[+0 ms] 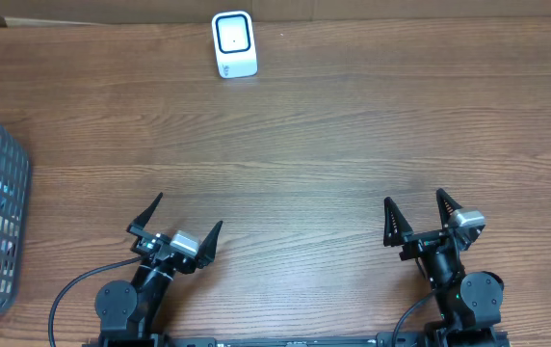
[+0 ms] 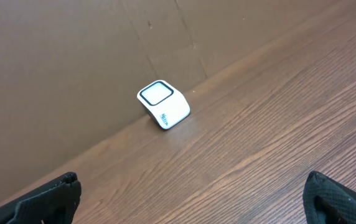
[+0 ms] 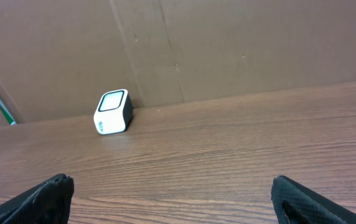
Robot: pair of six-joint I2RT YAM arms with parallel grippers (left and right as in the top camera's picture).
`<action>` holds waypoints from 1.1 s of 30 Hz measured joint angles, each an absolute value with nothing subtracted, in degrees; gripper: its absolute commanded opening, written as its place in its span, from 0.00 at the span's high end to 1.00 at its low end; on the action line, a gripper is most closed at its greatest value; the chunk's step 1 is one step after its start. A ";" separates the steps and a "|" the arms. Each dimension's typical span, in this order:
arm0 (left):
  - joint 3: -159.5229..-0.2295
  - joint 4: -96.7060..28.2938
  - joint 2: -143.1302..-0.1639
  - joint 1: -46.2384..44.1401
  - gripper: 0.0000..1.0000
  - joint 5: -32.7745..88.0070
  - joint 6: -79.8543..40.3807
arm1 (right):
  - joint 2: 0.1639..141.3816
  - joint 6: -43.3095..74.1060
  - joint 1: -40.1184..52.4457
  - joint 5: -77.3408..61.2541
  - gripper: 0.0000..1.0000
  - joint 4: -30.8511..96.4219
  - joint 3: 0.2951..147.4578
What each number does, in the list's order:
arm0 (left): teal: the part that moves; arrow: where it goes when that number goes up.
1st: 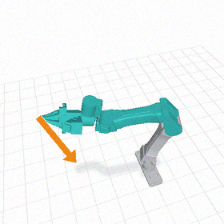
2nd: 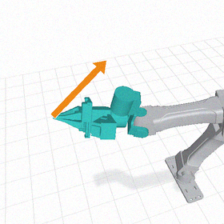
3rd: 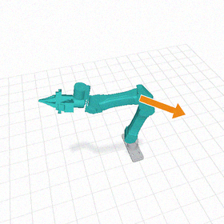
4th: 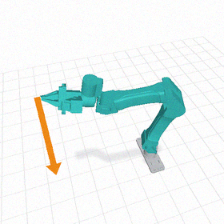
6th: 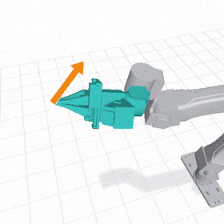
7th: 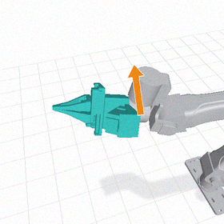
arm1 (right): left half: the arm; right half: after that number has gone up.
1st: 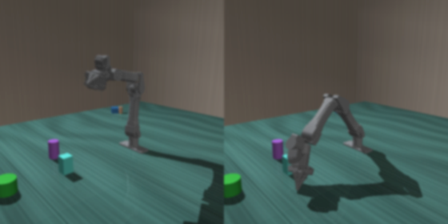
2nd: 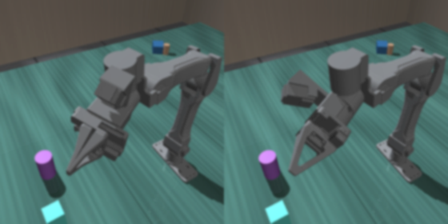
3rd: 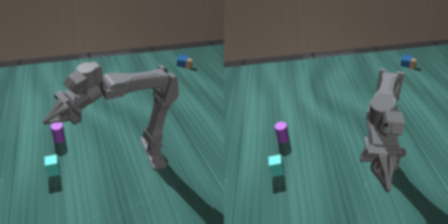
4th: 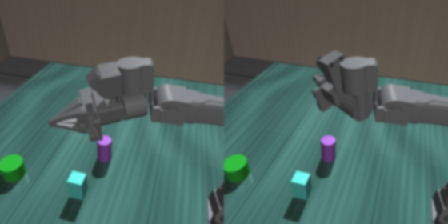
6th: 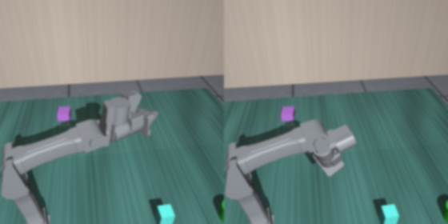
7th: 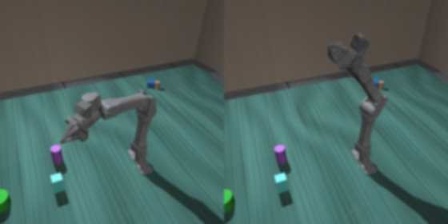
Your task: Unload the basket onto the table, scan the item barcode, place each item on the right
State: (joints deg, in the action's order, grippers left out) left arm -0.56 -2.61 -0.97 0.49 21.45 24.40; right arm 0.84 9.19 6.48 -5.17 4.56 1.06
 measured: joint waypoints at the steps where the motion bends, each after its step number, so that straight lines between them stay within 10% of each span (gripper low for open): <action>1: -0.56 -2.61 -0.97 0.49 0.00 21.45 24.40 | 0.84 9.19 6.48 -5.15 0.00 4.56 1.06; 33: -0.58 -2.15 -0.97 0.49 0.00 21.65 16.40 | 0.84 9.19 6.48 -5.17 0.00 4.56 1.08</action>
